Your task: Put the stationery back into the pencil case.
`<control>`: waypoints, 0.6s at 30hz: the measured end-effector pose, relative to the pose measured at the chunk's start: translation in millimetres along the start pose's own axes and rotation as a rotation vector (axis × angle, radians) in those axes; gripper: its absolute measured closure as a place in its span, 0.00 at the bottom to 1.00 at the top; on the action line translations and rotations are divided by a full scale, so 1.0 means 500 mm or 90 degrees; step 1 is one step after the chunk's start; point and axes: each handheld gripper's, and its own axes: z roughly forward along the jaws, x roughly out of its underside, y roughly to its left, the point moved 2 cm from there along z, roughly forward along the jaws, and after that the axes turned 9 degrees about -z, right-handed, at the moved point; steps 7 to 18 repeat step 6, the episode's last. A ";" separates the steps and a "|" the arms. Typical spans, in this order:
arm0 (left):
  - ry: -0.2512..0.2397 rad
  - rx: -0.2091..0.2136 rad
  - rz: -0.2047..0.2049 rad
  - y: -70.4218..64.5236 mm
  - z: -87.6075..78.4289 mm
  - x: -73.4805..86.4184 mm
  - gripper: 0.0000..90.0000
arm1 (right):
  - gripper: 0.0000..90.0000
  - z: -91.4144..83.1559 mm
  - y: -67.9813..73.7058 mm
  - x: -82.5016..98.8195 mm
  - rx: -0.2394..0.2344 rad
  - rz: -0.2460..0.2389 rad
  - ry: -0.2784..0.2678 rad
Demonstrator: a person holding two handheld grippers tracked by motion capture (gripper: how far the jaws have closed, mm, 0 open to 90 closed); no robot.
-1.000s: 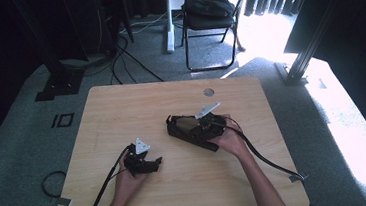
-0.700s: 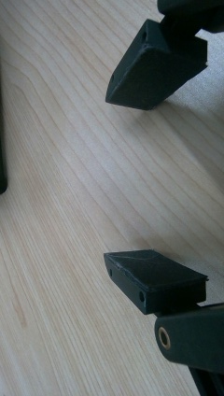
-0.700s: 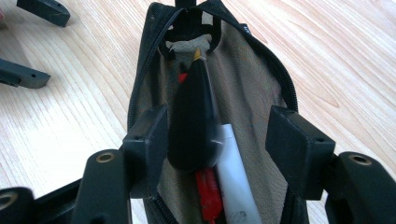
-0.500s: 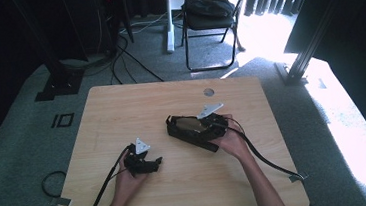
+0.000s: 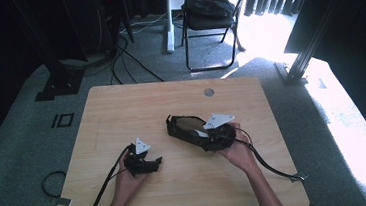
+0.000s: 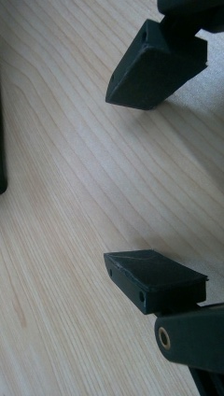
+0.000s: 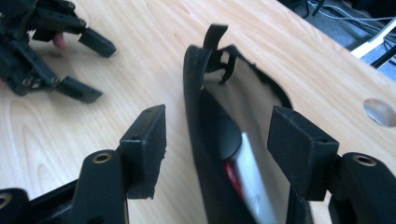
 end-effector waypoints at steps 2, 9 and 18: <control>0.000 0.000 0.000 0.000 0.000 0.000 0.23 | 0.41 -0.008 0.009 0.023 0.004 0.008 0.003; 0.002 0.000 0.002 0.000 0.000 0.000 0.23 | 0.41 -0.018 0.009 0.048 0.025 0.016 0.015; 0.002 0.000 0.002 0.000 0.000 0.000 0.23 | 0.41 -0.018 0.009 0.048 0.025 0.016 0.015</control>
